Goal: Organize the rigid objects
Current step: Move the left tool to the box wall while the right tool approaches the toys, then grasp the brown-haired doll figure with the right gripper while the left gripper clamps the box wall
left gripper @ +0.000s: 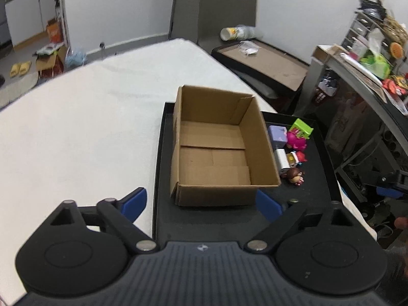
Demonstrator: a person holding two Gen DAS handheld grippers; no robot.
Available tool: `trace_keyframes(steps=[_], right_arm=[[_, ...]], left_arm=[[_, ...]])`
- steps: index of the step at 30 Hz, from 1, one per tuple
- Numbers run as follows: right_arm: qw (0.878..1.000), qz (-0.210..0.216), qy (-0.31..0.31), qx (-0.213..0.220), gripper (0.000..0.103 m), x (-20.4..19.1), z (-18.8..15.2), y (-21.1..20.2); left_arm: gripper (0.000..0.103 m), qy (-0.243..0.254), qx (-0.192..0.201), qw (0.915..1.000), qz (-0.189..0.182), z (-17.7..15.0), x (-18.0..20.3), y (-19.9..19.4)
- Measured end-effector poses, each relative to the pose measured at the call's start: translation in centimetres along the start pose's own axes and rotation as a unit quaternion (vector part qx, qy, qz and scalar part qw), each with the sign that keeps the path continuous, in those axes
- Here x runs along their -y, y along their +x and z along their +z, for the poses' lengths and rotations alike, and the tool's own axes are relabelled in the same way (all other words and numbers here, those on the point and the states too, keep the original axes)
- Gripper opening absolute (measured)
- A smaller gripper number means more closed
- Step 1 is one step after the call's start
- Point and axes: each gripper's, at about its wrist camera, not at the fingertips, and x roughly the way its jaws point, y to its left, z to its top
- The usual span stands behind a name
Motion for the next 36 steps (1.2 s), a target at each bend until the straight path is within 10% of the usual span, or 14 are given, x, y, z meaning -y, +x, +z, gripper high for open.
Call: trace_keyframes(steps=[10,36], right_arm=[[0.999,0.005,0.030,-0.029,0.091,0.5,1.1,4.9],[0.990,-0.003,0.102,-0.098,0.078,2.0,1.0,15.9]], left_arm=[[0.058,-0.052,-0.033,0.9981,-0.005,1.3,-2.8,4.0],[0.019,-0.074,-0.073,0.9939,-0.035,1.9,-4.7,9.6]])
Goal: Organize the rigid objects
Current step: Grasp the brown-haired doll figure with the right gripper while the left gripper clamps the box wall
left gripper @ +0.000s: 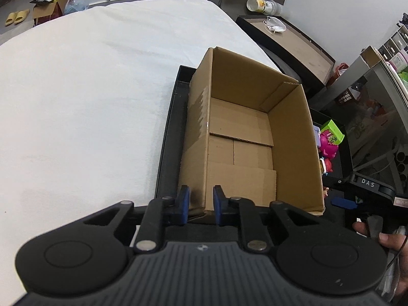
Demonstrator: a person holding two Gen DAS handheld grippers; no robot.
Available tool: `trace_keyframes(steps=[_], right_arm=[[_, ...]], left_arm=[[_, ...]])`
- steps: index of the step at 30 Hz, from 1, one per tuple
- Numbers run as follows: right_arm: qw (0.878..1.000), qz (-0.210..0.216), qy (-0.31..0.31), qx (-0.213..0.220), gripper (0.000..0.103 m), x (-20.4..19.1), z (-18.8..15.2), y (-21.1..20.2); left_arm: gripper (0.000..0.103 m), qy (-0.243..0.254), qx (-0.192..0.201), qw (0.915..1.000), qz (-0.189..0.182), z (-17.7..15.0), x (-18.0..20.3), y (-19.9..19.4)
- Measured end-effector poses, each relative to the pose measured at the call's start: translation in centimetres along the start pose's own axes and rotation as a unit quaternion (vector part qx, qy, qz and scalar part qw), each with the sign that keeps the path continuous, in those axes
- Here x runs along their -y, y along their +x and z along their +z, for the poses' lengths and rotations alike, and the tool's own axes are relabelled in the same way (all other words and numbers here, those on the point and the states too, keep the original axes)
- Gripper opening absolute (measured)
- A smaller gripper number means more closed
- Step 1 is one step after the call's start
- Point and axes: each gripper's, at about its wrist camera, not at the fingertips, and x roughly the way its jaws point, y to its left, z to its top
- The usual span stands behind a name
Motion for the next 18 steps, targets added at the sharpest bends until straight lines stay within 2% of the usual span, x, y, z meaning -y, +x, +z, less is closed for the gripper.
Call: trace_keyframes(steps=[5,7,8,9,18], right_arm=[[1.000,-0.004,0.004,-0.006,0.073,0.0,-0.1,0.9],[1.000,-0.001,0.004,-0.007,0.063,-0.1,-0.1,1.0],[1.000,-0.001,0.000,-0.008,0.049,-0.2,-0.1,1.0],[1.000,-0.001,-0.002,-0.009,0.043,-0.2,-0.2,1.0],[1.000,-0.001,-0.009,0.009,0.042,-0.1,-1.0,-0.4]], left_arm=[[0.018,-0.007,-0.004,1.0000,0.000,0.0,0.0,0.4],[0.015,-0.001,-0.002,1.0000,0.005,0.0,0.1,0.5],[0.015,-0.003,-0.001,1.0000,0.005,0.0,0.1,0.4],[0.013,-0.004,0.001,1.0000,0.004,0.0,-0.1,0.4],[0.013,0.009,0.009,0.9999,0.006,-0.6,0.2,0.2]])
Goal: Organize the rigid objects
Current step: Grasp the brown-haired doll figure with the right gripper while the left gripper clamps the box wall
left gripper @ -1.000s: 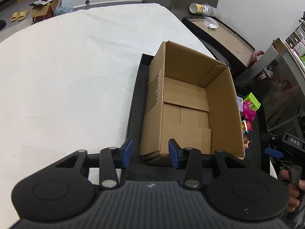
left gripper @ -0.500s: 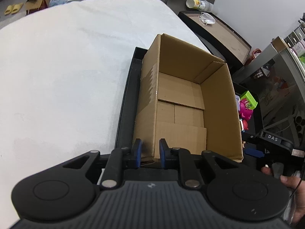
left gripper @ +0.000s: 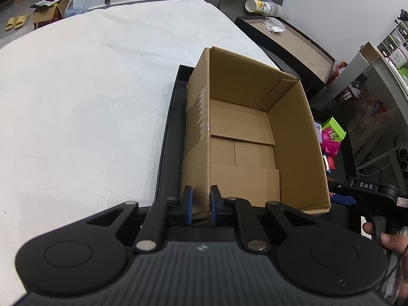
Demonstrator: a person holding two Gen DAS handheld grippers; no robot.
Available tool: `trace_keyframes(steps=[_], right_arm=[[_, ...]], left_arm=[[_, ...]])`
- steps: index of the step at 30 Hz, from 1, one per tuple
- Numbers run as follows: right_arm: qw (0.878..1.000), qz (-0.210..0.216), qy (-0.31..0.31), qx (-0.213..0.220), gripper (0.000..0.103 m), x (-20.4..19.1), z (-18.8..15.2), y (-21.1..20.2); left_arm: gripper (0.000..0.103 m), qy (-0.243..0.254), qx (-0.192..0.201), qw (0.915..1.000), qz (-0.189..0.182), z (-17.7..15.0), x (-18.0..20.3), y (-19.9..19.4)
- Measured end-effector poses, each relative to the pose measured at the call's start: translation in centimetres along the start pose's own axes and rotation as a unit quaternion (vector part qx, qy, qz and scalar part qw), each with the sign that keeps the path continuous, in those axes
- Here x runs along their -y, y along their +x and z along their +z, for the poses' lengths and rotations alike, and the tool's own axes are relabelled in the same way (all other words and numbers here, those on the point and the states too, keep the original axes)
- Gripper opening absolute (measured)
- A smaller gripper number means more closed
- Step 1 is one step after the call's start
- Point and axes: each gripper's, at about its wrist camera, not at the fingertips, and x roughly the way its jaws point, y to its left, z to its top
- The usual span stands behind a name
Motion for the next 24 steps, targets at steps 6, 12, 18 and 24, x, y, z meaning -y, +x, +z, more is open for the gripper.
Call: trace_keyframes(steps=[6,12,18,24], right_arm=[[1.000,-0.002,-0.002,0.006,0.042,0.4,-0.6,-1.4],[1.000,0.002,-0.010,0.013,0.042,0.5,-1.3,-3.2],[0.999,0.008,-0.028,0.023,0.042,-0.1,-1.5,-4.8],[0.999,0.013,-0.040,0.029,0.042,-1.1,-1.9,-5.9]], left_arm=[[0.013,0.002,0.003,1.0000,0.000,-0.4,0.1,-0.1],[0.013,0.007,0.003,1.0000,0.000,-0.7,0.1,-0.2],[0.013,0.012,0.004,0.9999,-0.002,-1.1,0.0,-0.4],[0.013,0.019,0.002,0.9998,-0.006,-1.5,-0.1,-0.7]])
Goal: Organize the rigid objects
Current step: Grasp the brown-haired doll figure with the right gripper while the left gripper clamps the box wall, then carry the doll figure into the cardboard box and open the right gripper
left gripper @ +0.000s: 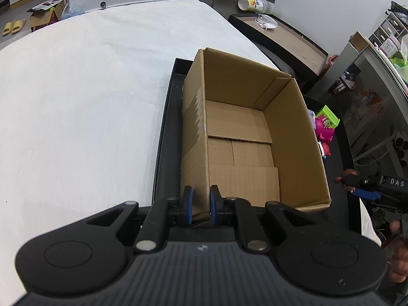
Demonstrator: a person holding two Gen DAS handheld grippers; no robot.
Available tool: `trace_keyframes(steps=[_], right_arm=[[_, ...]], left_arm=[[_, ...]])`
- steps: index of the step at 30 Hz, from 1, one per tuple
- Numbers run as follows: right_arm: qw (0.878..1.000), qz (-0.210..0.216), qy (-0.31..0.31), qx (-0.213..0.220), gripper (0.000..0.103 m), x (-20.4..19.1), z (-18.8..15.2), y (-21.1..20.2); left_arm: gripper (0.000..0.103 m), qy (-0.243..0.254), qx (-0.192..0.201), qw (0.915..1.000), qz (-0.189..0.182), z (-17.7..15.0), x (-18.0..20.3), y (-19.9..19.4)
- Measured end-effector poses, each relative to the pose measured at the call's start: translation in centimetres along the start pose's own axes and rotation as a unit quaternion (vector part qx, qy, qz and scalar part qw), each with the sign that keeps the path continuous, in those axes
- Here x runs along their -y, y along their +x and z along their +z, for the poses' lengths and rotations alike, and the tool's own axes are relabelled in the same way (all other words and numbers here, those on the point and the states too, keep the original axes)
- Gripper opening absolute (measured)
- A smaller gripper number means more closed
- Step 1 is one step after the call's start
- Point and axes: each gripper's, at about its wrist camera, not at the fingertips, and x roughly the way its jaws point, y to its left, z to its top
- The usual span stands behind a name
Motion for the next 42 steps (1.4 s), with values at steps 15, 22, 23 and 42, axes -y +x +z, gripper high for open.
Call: trace_keyframes(steps=[15,22,23,42], right_arm=[[0.999,0.027,-0.038,0.022,0.042,-5.2,0.9,-1.4],[0.997,0.029,-0.059,0.040,0.042,-8.2,1.6,-1.6],[0.997,0.027,-0.063,0.042,0.042,-8.6,1.6,-1.6],[0.995,0.033,-0.087,0.047,0.042,-14.8,0.1,1.0]], left_arm=[[0.013,0.004,-0.004,0.9999,-0.015,-0.1,-0.6,-0.2],[0.013,0.005,-0.004,0.9998,-0.019,-0.1,-0.7,-0.2],[0.013,0.005,-0.003,0.9998,-0.021,-0.2,-0.8,-0.2],[0.013,0.005,-0.019,0.9993,-0.033,0.4,-1.4,0.0]])
